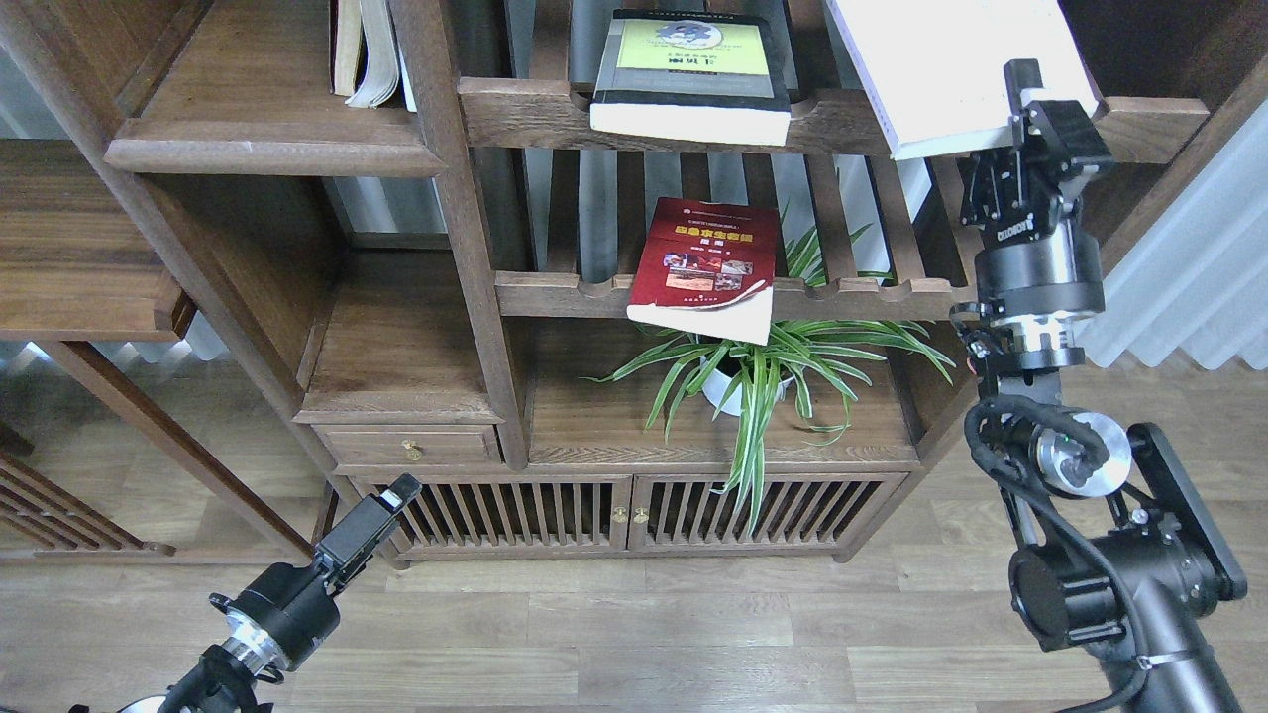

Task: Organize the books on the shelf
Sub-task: 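Grasp the white book with the right gripper and pull it off the shelf, then lower the white book toward the left gripper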

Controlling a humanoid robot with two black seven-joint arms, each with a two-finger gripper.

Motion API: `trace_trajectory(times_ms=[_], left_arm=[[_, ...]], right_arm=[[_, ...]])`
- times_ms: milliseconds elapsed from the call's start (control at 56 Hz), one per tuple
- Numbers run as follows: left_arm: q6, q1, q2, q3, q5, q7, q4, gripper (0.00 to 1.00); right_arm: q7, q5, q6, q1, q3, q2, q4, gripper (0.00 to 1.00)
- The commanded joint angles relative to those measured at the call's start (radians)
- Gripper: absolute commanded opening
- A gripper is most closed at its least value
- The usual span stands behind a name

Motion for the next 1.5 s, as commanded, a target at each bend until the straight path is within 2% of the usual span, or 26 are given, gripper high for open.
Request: trace_trajectory(times_ms=[0,429,571,643,750,768,1000,1161,1482], left_arm=[[0.0,-0.002,0.0,0.0,-0.001,0.0,0.033,1.0],[0.0,-0.001,0.0,0.022,-0.001,0.0,0.103,1.0],[0.0,-0.001,0.0,0.079,-0.001,-0.005,0.149,1.0],[0.0,0.001,0.0,0.094,-0.001,-0.005,0.178,1.0],[0.0,-0.002,0.0,0.114,-0.001,-0.009,0.231,1.0],[0.0,-0.001,0.0,0.118,-0.007,-0.017,0.272,1.0],[0.0,-0.021,0.003,0.201,-0.033,-0.006,0.323,1.0],[0.0,-0.029,0.072,0.264,-0.033,-0.005,0.326,1.0],[0.0,-0.029,0.12,0.269,-0.047,-0.003,0.309,1.0]], right_arm=[[0.0,0.023,0.012,-0.149,0.0,0.002,0.025,0.03],[-0.008,0.034,0.012,-0.514,0.0,-0.01,0.018,0.03],[-0.014,0.044,0.012,-0.607,-0.002,-0.013,0.001,0.03],[-0.031,0.044,0.012,-0.638,-0.009,-0.016,-0.008,0.03],[-0.104,0.044,0.012,-0.701,-0.049,-0.071,-0.03,0.03],[-0.118,0.043,0.012,-0.709,-0.098,-0.093,-0.063,0.04],[-0.131,0.024,0.012,-0.66,-0.255,-0.11,-0.116,0.04],[-0.131,-0.031,0.012,-0.574,-0.38,-0.123,-0.16,0.04],[-0.131,-0.06,0.012,-0.431,-0.514,-0.102,-0.246,0.04]])
